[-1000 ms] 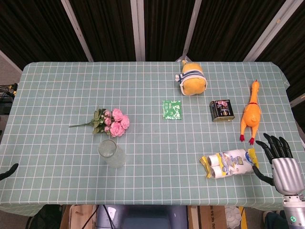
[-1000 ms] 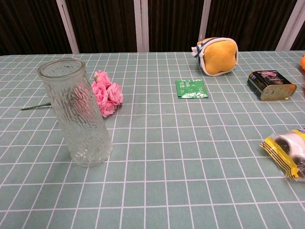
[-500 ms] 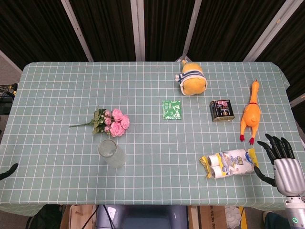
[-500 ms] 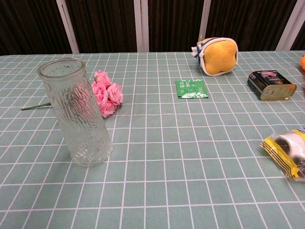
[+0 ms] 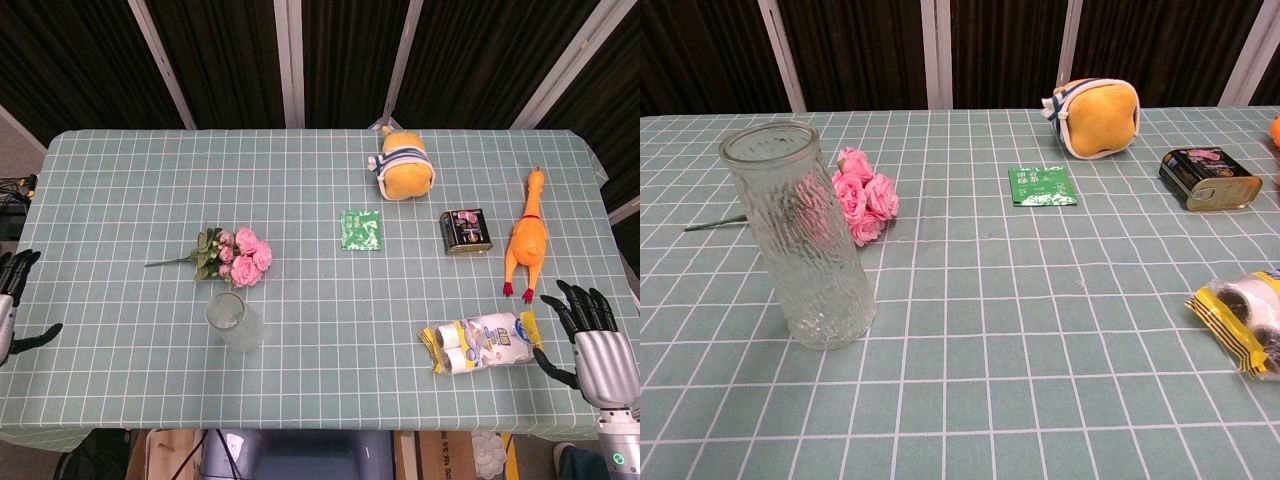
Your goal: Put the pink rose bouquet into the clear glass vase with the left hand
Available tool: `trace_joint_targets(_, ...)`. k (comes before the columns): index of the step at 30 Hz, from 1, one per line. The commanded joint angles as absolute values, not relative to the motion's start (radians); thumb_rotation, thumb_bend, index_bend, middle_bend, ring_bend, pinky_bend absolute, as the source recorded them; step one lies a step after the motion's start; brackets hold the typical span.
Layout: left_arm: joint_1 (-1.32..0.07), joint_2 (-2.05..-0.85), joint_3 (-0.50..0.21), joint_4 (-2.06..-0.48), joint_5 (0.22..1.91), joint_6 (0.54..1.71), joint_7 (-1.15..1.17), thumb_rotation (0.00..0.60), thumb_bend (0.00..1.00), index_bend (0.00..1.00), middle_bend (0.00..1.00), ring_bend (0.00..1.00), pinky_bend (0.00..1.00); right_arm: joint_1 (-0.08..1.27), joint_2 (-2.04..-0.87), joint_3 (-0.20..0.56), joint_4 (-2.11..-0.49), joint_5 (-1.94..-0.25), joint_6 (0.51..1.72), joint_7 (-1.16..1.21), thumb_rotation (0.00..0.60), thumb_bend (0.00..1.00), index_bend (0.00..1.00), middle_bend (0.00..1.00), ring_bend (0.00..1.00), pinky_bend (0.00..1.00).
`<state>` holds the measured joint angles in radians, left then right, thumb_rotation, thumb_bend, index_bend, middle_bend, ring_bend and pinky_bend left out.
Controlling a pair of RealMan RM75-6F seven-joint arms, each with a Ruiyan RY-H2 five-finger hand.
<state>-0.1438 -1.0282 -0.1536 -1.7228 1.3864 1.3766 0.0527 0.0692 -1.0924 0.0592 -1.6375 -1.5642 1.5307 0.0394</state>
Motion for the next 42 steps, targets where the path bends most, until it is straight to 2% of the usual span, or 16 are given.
trace_joint_targets(1,-0.255,-0.991,-0.207,-1.755,1.288,1.227,0.113,0.6,0.2,0.05,0.05,0.0,0.12,0.07,-1.094,0.06,-1.637,-1.563,1.529,0.036,0.6,0.28,0.21,0.09,0.08,0.0)
trace_joint_targets(7,-0.405,-1.002,-0.254,-1.763,1.098,1.01,0.198,0.6,0.19,0.05,0.05,0.0,0.12,0.071,-1.097,0.061,-1.633,-1.553,1.522,0.029,0.6,0.28,0.21,0.09,0.08,0.0)
trace_joint_targets(13,-0.536,-1.07,-0.273,-1.714,0.922,0.908,0.327,0.6,0.15,0.04,0.04,0.0,0.08,0.072,-1.1,0.065,-1.628,-1.54,1.516,0.023,0.6,0.28,0.21,0.09,0.08,0.0)
trace_joint_targets(23,-0.703,-1.186,-0.265,-1.693,0.692,0.903,0.51,0.6,0.1,0.04,0.03,0.0,0.05,0.078,-1.108,0.07,-1.621,-1.527,1.505,0.013,0.6,0.28,0.21,0.09,0.08,0.0)
trace_joint_targets(30,-0.788,-1.246,-0.248,-1.694,0.558,0.865,0.549,0.6,0.09,0.03,0.03,0.0,0.05,0.076,-1.105,0.072,-1.622,-1.527,1.51,0.022,0.6,0.28,0.21,0.09,0.08,0.0)
trace_joint_targets(42,-0.925,-1.444,-0.238,-1.561,0.439,0.967,0.644,0.6,0.09,0.03,0.03,0.0,0.05,0.078,-1.101,0.071,-1.609,-1.523,1.5,0.049,0.6,0.28,0.21,0.09,0.08,0.0)
